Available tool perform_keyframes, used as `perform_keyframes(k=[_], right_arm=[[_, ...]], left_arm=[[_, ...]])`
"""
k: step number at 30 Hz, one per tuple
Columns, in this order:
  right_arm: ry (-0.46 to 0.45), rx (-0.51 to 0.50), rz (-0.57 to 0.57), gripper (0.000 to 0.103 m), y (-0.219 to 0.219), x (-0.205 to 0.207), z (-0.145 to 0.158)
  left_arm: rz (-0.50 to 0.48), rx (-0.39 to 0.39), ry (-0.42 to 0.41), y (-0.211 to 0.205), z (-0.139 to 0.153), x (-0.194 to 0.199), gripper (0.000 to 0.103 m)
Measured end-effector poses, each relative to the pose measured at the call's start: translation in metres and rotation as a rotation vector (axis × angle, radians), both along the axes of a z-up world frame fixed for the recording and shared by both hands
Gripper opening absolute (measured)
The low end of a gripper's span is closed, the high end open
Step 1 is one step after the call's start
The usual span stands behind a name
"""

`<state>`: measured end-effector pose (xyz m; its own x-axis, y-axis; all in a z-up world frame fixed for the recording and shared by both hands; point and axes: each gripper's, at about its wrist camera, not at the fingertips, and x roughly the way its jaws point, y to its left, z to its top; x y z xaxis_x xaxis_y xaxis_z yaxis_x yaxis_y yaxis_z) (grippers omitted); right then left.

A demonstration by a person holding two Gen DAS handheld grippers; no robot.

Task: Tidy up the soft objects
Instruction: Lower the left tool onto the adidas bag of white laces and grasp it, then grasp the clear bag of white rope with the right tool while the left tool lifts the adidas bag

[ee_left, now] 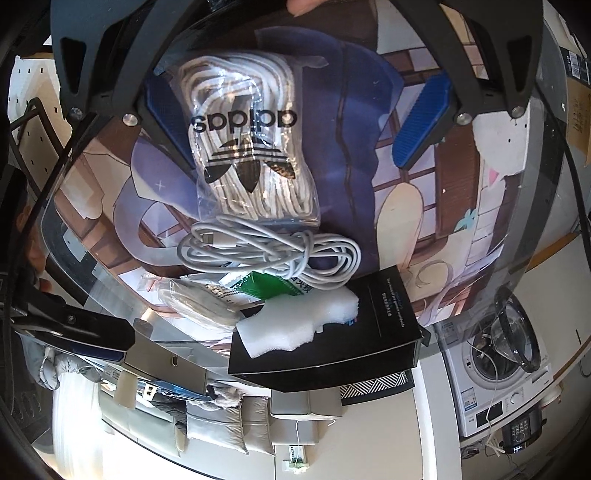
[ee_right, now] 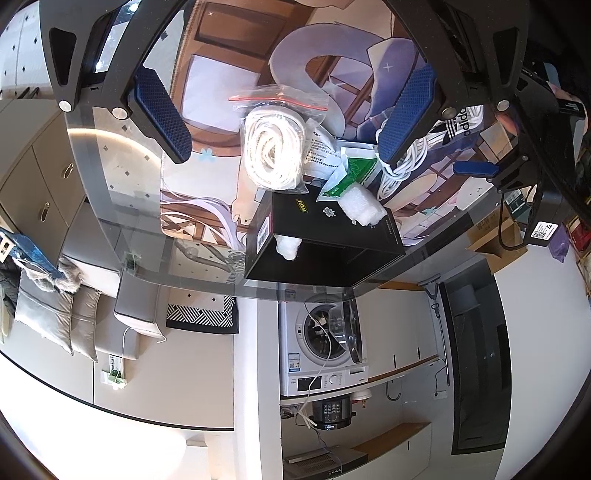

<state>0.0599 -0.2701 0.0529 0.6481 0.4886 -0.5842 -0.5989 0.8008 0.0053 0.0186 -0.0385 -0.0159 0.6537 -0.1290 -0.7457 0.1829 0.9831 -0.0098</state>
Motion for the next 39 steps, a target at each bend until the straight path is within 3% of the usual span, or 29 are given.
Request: perform_keyframes(k=[6, 10, 11, 17, 39], right_arm=[[0.009, -0.006, 0.000, 0.102, 0.001, 0.001, -0.004], [0.013, -0.006, -0.001, 0.102, 0.001, 0.001, -0.005], [0.014, -0.006, -0.001, 0.102, 0.001, 0.001, -0.005], [0.016, -0.009, -0.003, 0.102, 0.002, 0.002, -0.005], [0.042, -0.026, -0.022, 0.102, 0.003, 0.009, -0.016]], left_arm=[[-0.037, -0.030, 0.021, 0.000, -0.002, 0.000, 0.082], [-0.078, -0.026, 0.006, -0.003, 0.001, -0.003, 0.052], [-0.078, -0.024, 0.002, -0.002, 0.001, -0.004, 0.049], [-0.039, -0.038, -0.013, 0.008, 0.004, -0.003, 0.043], [0.137, -0.114, -0.099, 0.060, 0.023, -0.007, 0.042]])
